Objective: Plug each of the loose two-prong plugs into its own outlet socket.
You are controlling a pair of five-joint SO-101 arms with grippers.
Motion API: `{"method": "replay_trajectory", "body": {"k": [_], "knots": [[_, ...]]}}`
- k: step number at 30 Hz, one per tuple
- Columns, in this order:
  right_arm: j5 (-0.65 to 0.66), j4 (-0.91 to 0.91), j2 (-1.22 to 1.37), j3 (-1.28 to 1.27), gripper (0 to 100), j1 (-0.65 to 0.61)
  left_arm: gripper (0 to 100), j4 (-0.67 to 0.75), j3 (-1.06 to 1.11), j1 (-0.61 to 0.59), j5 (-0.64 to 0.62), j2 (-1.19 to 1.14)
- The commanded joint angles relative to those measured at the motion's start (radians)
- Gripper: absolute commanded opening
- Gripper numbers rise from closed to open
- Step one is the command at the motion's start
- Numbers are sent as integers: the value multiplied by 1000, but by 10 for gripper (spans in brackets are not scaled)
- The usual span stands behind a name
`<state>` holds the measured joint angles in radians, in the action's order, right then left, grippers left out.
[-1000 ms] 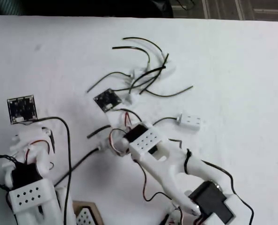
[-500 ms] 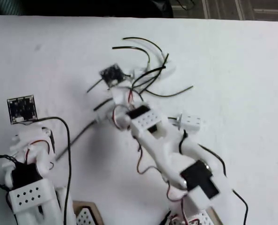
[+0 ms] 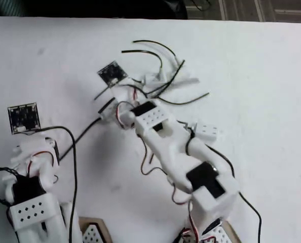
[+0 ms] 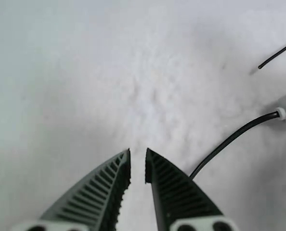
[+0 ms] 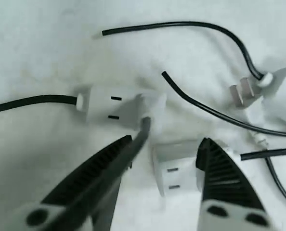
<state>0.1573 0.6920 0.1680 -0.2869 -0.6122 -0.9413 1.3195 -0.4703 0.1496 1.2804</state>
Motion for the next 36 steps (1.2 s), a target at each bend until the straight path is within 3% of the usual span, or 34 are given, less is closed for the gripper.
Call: {"method": "replay_trajectory", "body": {"k": [1,9,16,22,30,36], "knots": [[11,154,-239,40,230,21,76,18,-3,-8,8,10],[18,438,-687,34,229,156,76,20,-3,-8,8,10],[20,659,-725,14,229,346,76,31,9,-5,9,10],[26,598,-641,-137,229,449,76,35,12,-5,9,10],[305,331,-453,-229,229,481,78,35,14,-4,9,10],[376,440,-269,-118,232,521,78,35,14,-4,9,10]]}}
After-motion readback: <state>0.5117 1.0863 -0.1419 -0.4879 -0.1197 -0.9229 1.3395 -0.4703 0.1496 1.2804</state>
